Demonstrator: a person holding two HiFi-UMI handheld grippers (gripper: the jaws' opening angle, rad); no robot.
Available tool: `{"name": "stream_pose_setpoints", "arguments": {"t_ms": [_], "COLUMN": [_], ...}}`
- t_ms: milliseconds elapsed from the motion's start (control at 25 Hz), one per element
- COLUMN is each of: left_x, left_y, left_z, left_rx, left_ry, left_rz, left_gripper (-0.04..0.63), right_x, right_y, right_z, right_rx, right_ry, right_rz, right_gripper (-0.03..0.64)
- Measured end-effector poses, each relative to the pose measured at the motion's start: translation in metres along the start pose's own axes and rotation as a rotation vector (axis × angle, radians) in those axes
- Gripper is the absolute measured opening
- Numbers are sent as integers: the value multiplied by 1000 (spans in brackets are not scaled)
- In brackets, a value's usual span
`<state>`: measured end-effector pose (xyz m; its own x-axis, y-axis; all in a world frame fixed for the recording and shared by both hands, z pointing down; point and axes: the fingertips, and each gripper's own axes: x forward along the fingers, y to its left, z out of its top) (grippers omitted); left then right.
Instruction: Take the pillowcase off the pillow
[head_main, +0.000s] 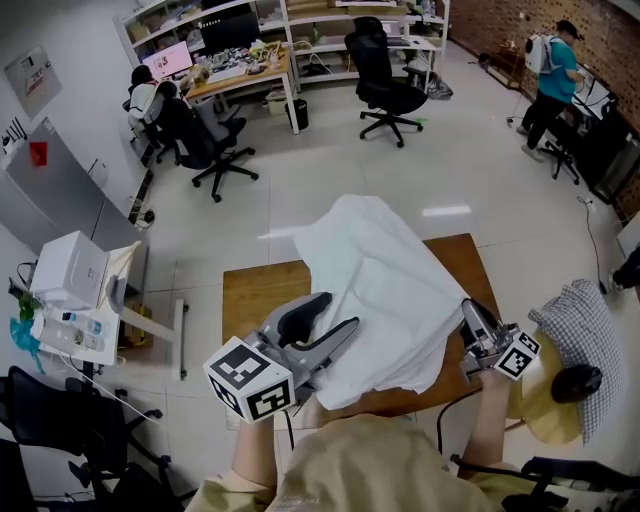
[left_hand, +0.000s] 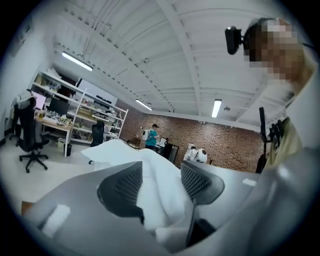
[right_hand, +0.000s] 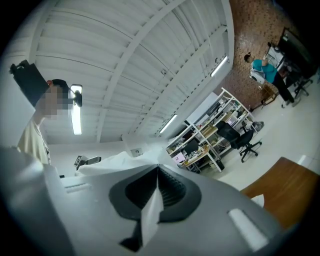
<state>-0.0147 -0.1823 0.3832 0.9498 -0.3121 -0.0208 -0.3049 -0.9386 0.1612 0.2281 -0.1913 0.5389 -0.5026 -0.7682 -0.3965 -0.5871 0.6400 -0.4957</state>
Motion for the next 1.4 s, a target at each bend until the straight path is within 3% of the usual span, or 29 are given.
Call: {"name": "stream_pose_setpoints", "arguments": {"t_ms": [160, 240, 400, 560, 800, 920, 1080, 1240, 1360, 1400], "left_x": [-23, -34, -36, -43, -21, -13, -4, -3, 0, -1], "left_y": [15, 21, 35, 66, 47, 42, 49, 56, 56, 56], "left_z": [8, 12, 0, -15, -63, -88, -111, -118, -94, -86], "left_rx": [-75, -70, -36, -130, 4, 86, 163, 199, 127, 110], "left_ry": [-22, -17, 73, 103, 349, 453, 507, 505, 401, 375], "left_rz": [15, 22, 18, 27, -71, -66, 2, 81, 94, 101], "left_gripper": [242, 231, 210, 182, 170, 172, 170, 40, 26, 25], "right_x": [-2, -3, -5, -3, 1, 2, 3, 10, 10, 7], "right_y": [1, 4, 5, 5, 7, 11, 14, 16, 4, -2], "right_z": [0, -2, -7, -13, -15, -23, -35, -47, -38, -26], "right_rx": [3, 2, -7, -7, -23, -25, -35, -31, -49, -66], "right_ry": [7, 16, 35, 48, 68, 95, 141, 170, 132, 89], "right_rz": [-5, 6, 37, 58, 76, 91, 104, 86, 9, -39], "right_gripper": [0, 0, 0, 0, 0, 0, 0, 0, 8, 66]}}
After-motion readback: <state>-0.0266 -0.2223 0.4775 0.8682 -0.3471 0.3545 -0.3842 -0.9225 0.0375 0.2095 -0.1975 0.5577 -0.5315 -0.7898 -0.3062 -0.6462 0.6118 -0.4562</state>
